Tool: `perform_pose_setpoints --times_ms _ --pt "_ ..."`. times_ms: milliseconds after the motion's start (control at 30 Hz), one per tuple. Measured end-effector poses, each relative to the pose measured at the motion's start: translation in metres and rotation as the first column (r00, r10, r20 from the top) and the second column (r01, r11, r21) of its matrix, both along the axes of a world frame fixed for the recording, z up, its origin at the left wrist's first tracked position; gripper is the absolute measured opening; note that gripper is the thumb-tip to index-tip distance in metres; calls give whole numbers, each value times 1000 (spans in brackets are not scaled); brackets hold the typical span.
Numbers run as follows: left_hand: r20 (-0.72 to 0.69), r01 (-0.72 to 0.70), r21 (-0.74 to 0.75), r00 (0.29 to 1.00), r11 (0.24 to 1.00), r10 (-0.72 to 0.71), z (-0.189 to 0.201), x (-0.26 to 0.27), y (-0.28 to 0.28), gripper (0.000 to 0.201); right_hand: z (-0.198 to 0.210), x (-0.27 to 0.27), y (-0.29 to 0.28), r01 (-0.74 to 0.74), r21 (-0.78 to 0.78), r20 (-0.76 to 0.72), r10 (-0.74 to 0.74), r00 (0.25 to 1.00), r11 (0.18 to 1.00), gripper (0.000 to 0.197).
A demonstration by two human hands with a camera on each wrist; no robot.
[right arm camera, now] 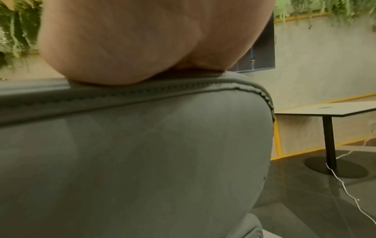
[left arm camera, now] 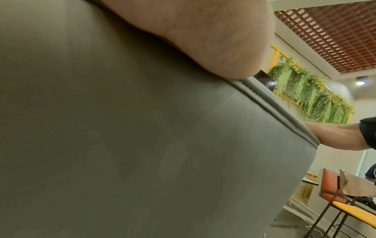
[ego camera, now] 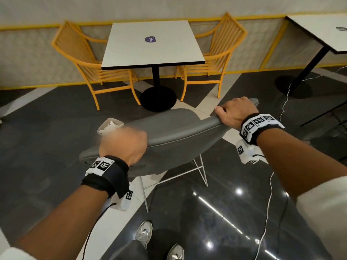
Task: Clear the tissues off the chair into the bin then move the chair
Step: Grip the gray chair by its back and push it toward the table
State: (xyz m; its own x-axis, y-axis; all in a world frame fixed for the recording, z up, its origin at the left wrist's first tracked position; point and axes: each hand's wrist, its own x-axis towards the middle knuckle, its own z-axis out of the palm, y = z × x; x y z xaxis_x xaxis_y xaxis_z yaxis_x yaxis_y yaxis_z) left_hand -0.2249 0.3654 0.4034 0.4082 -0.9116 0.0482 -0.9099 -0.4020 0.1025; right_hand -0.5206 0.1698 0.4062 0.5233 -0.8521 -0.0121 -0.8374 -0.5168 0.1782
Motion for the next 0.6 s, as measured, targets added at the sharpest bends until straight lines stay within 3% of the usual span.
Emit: perform_pose_setpoints --times_ms 200,333,600 --pt "39 54 -23 998 998 -53 0 18 -7 45 2 8 10 35 71 -15 -34 999 997 61" --pt "58 104 -32 993 994 -102 -1 47 -16 44 -2 13 28 70 36 -10 -70 998 997 60" --pt "93 89 -71 992 994 -82 0 74 -24 48 -9 2 32 16 -27 208 -10 978 1000 58"
